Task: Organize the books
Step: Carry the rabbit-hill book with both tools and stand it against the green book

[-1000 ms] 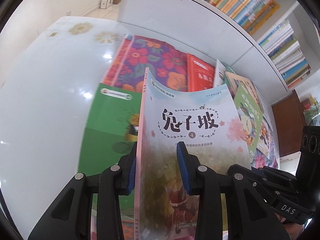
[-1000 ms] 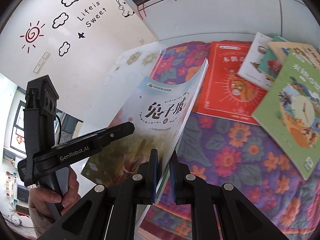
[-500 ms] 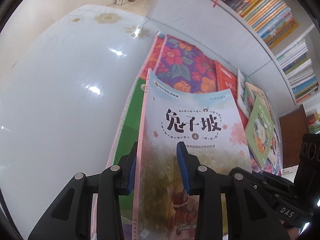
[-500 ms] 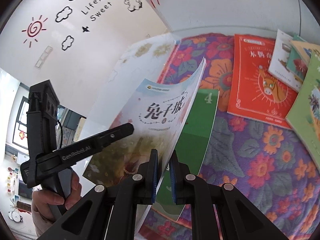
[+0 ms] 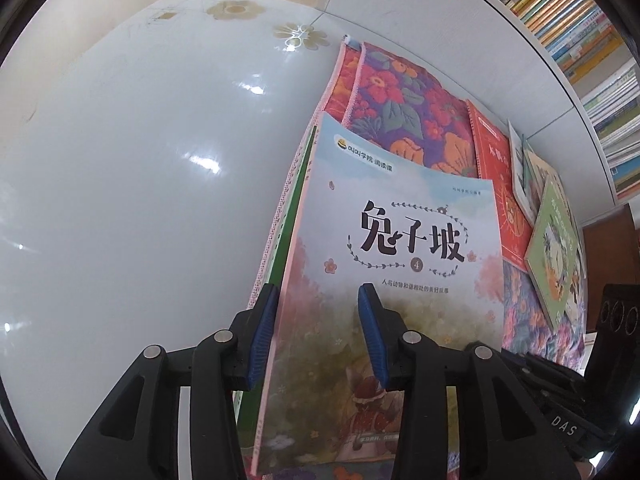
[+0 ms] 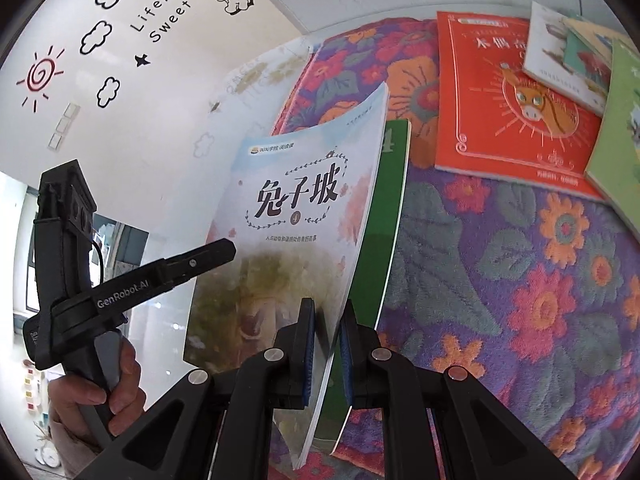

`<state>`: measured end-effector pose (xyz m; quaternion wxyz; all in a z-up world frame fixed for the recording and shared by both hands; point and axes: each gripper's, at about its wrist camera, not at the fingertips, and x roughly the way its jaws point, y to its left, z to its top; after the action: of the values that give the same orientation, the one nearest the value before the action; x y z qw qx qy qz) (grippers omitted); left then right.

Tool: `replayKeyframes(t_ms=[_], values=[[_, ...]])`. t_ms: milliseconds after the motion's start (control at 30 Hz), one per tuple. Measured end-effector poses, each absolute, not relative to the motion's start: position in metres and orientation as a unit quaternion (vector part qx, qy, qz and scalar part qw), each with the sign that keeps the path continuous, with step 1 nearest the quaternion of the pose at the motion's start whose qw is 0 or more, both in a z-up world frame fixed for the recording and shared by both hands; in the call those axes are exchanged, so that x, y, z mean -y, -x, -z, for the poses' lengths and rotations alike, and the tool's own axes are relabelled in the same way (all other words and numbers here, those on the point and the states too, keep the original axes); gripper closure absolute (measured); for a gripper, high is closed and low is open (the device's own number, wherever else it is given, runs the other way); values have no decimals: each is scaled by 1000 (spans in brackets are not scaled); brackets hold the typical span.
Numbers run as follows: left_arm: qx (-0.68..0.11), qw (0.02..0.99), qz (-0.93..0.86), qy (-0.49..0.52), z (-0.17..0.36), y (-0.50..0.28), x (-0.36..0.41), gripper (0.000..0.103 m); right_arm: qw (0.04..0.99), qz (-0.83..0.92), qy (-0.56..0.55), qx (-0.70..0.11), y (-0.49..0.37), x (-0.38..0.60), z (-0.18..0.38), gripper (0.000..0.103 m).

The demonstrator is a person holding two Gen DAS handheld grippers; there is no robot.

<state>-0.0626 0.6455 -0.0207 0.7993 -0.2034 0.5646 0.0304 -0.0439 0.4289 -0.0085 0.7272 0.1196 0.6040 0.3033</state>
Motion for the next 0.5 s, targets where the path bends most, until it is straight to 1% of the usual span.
replayKeyframes(t_ms=[500], values=[[-576,800,-43,160,21,63,-638,65,718,-298,-128,-616,48,-426,15,90]])
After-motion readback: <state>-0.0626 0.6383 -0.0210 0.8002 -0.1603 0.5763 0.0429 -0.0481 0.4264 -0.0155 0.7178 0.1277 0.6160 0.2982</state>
